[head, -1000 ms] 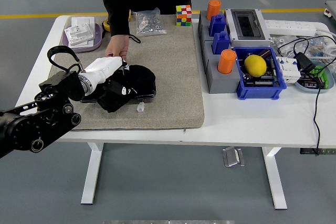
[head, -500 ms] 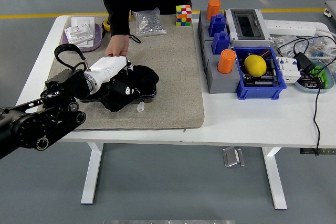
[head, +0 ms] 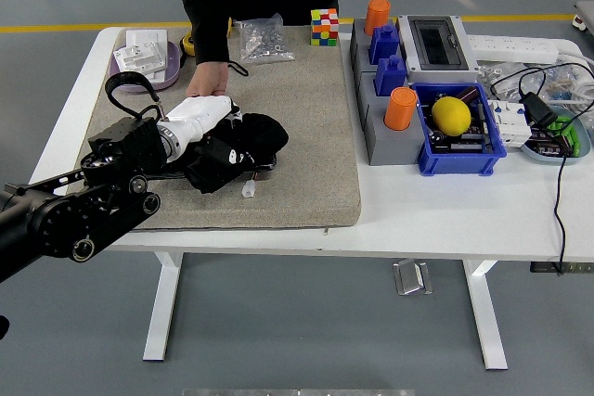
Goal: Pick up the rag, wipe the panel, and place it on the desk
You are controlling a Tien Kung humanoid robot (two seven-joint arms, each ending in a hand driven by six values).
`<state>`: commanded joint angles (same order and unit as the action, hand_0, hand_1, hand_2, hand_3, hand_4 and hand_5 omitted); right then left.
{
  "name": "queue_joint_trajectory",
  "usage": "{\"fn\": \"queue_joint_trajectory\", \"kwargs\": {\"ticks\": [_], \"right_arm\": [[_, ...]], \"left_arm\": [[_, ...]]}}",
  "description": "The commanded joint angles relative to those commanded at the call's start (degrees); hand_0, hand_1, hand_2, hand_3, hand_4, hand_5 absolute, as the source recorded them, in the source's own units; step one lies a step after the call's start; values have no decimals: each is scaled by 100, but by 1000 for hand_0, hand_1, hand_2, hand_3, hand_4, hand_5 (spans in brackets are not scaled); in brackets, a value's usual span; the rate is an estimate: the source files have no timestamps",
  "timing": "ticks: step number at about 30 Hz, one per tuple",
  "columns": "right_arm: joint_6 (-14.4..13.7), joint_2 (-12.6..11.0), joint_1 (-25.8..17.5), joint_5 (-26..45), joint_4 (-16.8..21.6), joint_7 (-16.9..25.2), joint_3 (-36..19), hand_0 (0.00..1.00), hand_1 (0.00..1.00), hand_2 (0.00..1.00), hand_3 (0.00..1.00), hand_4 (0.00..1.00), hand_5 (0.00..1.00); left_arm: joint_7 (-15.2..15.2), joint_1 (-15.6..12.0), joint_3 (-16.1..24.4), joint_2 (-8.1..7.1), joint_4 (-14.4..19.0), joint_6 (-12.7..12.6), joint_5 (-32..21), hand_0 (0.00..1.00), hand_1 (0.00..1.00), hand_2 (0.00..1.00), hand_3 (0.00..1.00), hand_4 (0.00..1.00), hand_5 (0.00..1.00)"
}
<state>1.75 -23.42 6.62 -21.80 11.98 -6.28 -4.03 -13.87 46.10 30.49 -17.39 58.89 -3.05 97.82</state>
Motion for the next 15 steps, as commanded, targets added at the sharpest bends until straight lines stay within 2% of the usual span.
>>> {"fn": "queue_joint_trajectory", "kwargs": {"ticks": [15], "right_arm": [[-11, 41, -71, 124, -33, 20, 43, 695, 667, 686, 591, 952, 446]], "left_arm": [[-3, -120, 72, -267, 55, 6, 84, 224, 157, 459, 397, 301, 2]]}}
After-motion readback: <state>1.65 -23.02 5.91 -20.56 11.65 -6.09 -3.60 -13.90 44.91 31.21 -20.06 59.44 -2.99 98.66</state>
